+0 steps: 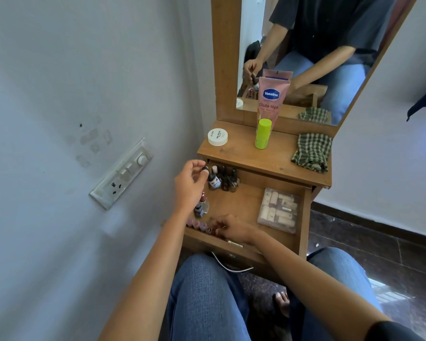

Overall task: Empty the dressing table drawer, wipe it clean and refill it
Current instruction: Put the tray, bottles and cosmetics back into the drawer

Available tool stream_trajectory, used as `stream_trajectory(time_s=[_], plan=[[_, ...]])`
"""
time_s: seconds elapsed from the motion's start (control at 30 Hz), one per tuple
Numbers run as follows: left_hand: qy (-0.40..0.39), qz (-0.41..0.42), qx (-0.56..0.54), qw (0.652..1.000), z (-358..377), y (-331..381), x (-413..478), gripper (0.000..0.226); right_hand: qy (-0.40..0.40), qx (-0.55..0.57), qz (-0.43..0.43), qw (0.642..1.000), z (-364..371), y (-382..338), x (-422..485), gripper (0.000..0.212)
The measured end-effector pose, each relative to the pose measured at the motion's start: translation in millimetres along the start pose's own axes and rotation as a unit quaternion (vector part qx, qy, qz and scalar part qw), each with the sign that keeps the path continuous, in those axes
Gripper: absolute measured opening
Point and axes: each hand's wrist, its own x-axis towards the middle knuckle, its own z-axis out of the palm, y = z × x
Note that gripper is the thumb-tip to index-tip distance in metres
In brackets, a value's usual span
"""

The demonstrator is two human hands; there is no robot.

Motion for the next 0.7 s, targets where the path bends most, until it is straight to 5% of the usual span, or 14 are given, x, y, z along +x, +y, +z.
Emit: stream_trajectory(time_s=[0.13, 0.3, 0.43, 0.7], plan=[[-0.009, 0.0, -0.002, 1.0, 3.4, 3.3, -1.6, 0.019, 0.037, 0.013, 0.01, 0.999, -4.4, 5.5, -0.4, 0.028], [-0.053, -0.01, -0.035, 0.998, 13.2, 8.4, 2.5, 0.019, 0.243, 0.231, 0.019, 0.942, -29.3, 10.3, -9.4, 0.037], [-0.099, -0.004, -0.034, 0.995, 29.3, 16.8, -2.2, 0.016, 0.268, 0.261, -0.066, 0.925, -44.5, 9.9, -15.3, 0.04], [-0.167, 0.002, -0.003, 0.986, 62.9, 17.2, -12.2, 0.025, 0.347, 0.267, -0.023, 0.899, -50.8, 29.6, -18.6, 0.026]])
